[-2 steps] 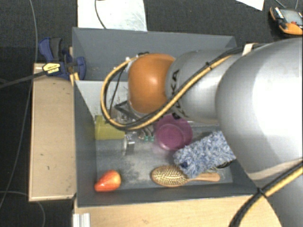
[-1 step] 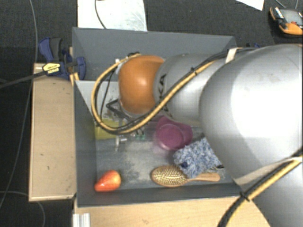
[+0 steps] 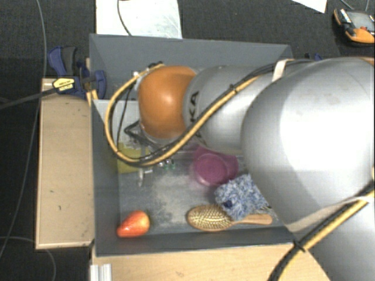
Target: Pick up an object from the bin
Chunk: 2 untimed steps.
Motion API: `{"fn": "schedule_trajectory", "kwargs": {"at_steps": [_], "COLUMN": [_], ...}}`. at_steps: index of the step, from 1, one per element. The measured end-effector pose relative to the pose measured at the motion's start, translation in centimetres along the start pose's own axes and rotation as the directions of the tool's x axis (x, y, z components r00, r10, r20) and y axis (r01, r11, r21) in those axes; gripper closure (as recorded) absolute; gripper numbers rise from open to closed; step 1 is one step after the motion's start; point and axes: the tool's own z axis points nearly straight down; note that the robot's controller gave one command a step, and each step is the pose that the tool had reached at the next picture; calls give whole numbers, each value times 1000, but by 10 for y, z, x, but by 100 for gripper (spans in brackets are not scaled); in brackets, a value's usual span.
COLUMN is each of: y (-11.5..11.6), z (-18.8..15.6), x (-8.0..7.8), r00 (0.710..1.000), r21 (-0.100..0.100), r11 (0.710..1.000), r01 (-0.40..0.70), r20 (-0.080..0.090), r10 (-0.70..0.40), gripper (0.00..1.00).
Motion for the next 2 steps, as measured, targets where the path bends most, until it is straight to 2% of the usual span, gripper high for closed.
{"fn": "schedule_trajectory", "kwargs": {"at_steps": [1,2], "y": [-1,15], "z": [0,-70], "x": [-1,15], "r00": [1000,945], "r21": [-1,0], "r11": [1000,945], "r01": [-4,327], "r20": [10,5], "r10": [4,-327], "gripper": [0,0]}}
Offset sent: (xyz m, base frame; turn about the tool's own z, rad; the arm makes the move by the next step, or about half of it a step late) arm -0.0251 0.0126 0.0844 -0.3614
